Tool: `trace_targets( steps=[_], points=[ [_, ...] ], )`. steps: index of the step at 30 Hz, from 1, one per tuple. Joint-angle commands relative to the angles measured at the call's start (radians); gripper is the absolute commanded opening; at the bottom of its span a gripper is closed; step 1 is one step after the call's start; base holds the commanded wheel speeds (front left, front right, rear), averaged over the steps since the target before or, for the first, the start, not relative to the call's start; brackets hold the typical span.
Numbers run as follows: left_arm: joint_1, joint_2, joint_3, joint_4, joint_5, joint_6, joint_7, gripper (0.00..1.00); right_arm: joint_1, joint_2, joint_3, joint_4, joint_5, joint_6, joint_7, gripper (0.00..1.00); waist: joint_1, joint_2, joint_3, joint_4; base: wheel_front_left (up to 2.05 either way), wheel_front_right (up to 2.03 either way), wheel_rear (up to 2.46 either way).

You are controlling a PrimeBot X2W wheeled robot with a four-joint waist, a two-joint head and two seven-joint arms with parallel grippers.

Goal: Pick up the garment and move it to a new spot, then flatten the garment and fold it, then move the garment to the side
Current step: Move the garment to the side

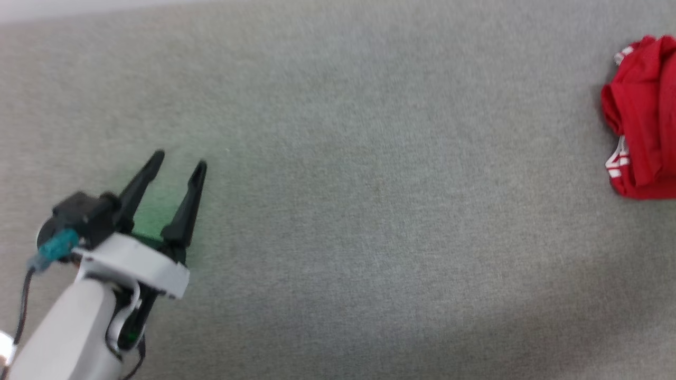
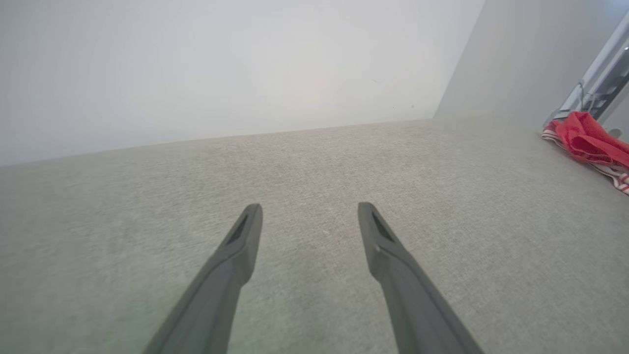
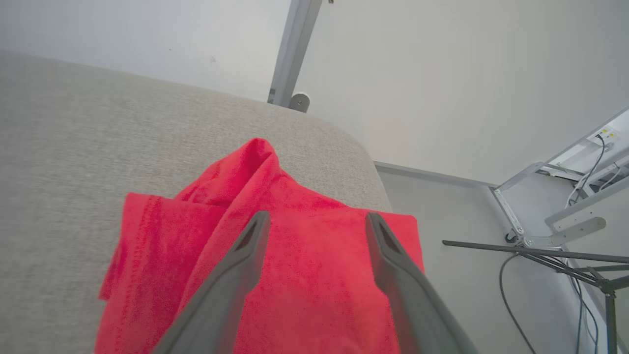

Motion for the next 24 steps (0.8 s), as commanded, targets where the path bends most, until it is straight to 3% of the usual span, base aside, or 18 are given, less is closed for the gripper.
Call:
trace_targets(
  steps=[1, 11, 24],
  points=[
    [0.025, -0.006, 0.007, -0.002, 0.007, 0.003, 0.001, 1.0, 0.029, 0.004, 0.006, -0.007, 0.011, -0.002, -0.015, 1.0, -0.0001, 0.0, -0.093, 0.048, 0.0, 0.0, 0.0],
    [0.247, -0.025, 0.125, -0.041, 0.025, 0.027, 0.0, 1.0, 0.289, 0.065, 0.054, -0.171, 0.157, -0.002, -0.066, 1.0, -0.0001, 0.0, -0.262, 0.11, 0.0, 0.0, 0.0],
    [0.477, -0.051, 0.278, -0.074, 0.049, 0.032, 0.0, 1.0, 0.605, 0.121, -0.014, -0.426, 0.162, -0.002, -0.07, 1.0, -0.0001, 0.0, -0.4, 0.148, 0.0, 0.0, 0.0]
  ],
)
